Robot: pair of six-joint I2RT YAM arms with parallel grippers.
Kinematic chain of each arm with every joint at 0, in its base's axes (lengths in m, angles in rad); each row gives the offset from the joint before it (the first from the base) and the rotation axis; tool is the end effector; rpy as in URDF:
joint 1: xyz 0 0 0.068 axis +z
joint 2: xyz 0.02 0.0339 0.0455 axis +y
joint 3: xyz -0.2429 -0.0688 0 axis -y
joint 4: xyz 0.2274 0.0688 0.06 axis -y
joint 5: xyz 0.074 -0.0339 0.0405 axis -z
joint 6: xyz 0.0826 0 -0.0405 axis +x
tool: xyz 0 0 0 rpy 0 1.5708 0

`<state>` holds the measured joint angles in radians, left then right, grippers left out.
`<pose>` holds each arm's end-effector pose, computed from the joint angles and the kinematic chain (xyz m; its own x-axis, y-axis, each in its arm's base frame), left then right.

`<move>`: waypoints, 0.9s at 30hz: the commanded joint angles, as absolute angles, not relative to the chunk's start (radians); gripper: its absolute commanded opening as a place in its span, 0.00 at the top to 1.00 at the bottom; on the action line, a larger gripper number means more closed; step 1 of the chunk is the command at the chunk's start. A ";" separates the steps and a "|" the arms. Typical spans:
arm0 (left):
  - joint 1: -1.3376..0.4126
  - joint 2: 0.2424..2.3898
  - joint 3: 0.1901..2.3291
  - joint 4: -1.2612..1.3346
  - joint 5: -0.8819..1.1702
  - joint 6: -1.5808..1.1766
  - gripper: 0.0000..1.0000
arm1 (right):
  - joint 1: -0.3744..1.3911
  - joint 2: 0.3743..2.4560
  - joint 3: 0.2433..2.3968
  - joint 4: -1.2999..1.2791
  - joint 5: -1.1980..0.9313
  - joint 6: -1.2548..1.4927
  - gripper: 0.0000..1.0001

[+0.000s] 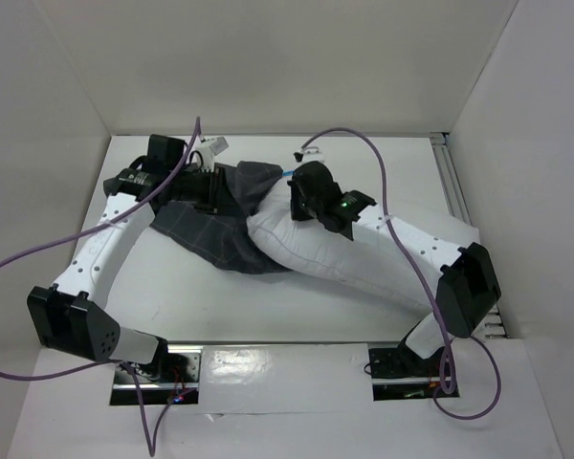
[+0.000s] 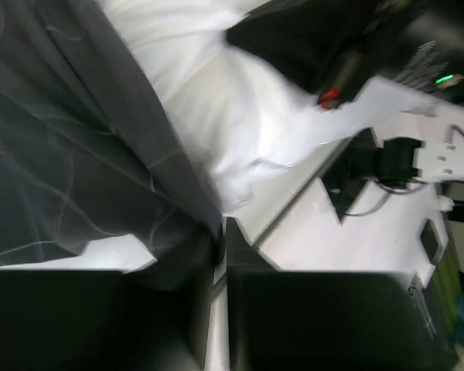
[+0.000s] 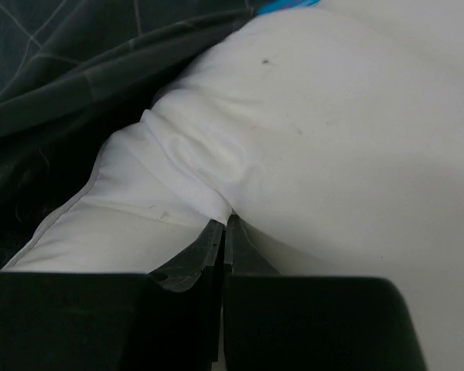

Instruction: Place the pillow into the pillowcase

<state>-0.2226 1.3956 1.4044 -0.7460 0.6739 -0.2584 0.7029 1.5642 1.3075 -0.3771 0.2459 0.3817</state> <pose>0.2881 -0.1181 0.3215 -0.7931 -0.0252 -0.6086 0.4349 0.6761 -0.5947 0.3012 0.2289 0.2654 -0.5971 -0.0324 -0.8015 -0.2747 0.9470 0.1664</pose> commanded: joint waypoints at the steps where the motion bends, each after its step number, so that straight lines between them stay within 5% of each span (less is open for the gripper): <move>1: -0.229 1.373 1.468 -0.756 0.834 -0.222 0.70 | 0.738 1.589 1.240 -0.370 0.310 0.385 1.00; 3: -0.229 1.382 1.480 -0.756 0.798 -0.222 0.41 | 0.759 1.589 1.207 -0.370 0.310 0.406 1.00; 5: -0.229 1.393 1.496 -0.744 0.723 -0.244 0.24 | 0.759 1.580 1.163 -0.370 0.299 0.416 1.00; 11: -0.251 1.525 1.595 -0.744 0.415 -0.291 0.30 | 0.770 1.557 1.106 -0.331 0.270 0.436 1.00; 18: -0.380 1.730 1.661 -0.776 0.092 -0.265 0.17 | 0.770 1.557 1.115 -0.331 0.261 0.445 1.00; 24: -0.391 1.819 1.678 -0.758 0.095 -0.255 0.13 | 0.770 1.557 1.124 -0.331 0.261 0.445 1.00; 27: -0.391 1.893 1.716 -0.758 0.095 -0.255 0.25 | 0.770 1.548 1.124 -0.331 0.261 0.436 1.00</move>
